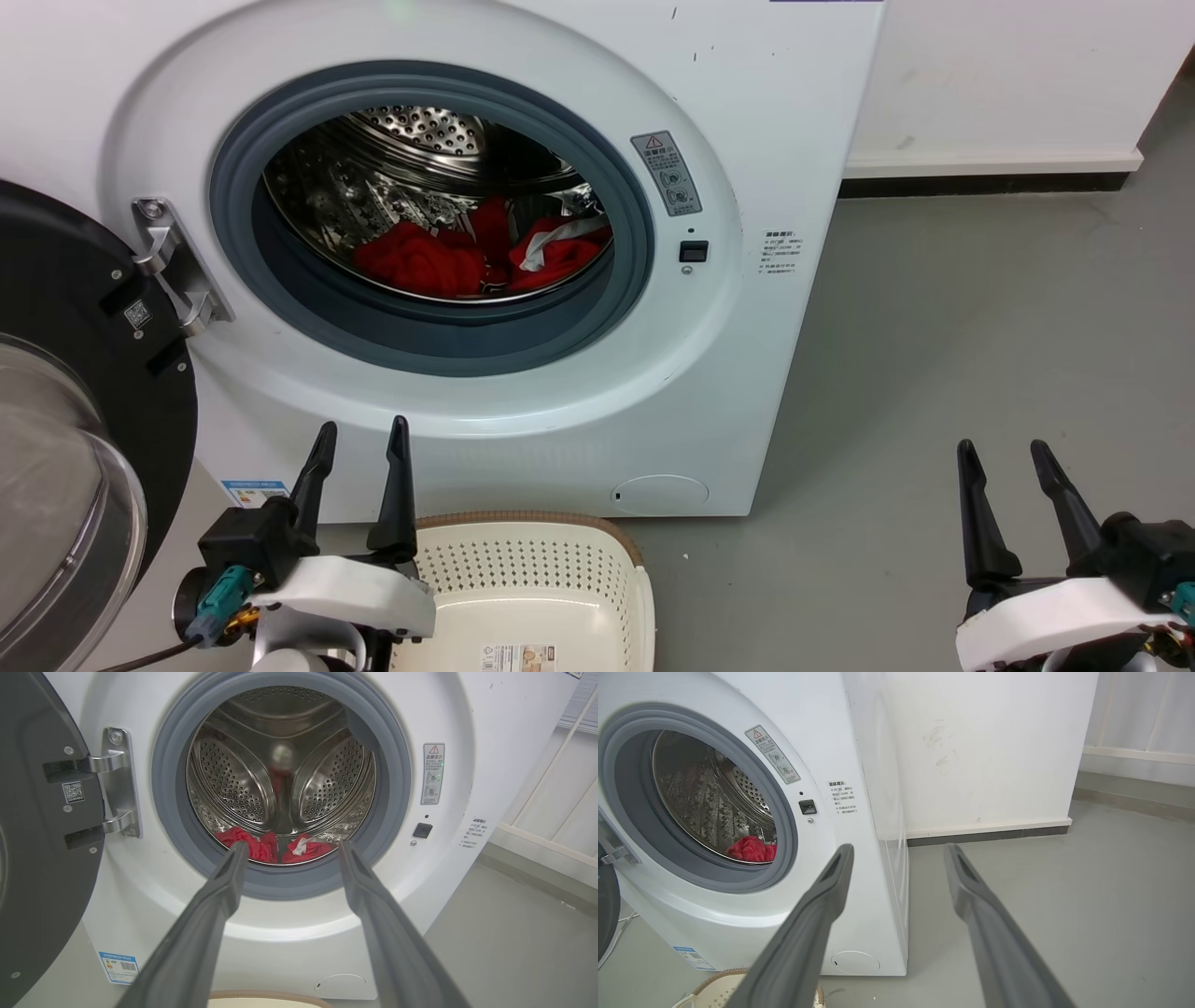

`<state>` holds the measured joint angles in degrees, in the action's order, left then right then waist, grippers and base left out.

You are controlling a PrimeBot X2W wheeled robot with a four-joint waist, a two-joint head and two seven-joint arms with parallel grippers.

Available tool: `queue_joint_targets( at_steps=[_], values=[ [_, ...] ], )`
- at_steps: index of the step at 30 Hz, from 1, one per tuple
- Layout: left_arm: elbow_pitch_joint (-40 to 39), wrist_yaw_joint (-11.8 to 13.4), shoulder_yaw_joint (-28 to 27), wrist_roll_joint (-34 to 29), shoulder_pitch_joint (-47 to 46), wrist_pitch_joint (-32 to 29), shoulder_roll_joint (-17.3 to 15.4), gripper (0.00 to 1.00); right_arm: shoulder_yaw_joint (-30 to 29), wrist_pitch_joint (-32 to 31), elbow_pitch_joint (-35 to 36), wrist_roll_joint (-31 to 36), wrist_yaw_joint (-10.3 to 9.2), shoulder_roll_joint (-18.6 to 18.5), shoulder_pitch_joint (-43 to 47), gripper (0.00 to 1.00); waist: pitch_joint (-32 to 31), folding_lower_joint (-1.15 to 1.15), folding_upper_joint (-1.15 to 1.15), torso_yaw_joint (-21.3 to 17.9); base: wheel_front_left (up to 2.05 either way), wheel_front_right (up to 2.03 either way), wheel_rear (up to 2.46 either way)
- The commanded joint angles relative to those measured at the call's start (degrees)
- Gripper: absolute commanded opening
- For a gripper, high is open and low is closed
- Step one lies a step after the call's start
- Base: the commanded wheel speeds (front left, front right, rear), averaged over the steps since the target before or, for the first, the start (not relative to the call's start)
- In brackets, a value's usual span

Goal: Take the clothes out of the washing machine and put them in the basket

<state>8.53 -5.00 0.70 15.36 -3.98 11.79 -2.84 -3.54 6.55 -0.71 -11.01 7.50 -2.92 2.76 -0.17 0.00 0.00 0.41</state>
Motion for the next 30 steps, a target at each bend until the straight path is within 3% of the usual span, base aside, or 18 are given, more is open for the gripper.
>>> queue_joint_targets(
  at_steps=[1,30],
  values=[
    [-0.09,0.24,-0.08,-1.35,-0.96,0.52,-0.07,1.00,-0.01,0.37,0.47,1.42,-0.01,0.04,0.72,1.00,-0.04,0.00,0.00,-0.02,0.00,0.00,0.00],
    [2.46,0.48,-0.09,-13.35,-1.05,3.55,-0.17,1.00,-0.80,1.44,0.78,13.78,-0.03,0.08,2.04,1.00,-0.09,0.00,0.00,-0.31,0.00,0.00,0.00]
  ],
)
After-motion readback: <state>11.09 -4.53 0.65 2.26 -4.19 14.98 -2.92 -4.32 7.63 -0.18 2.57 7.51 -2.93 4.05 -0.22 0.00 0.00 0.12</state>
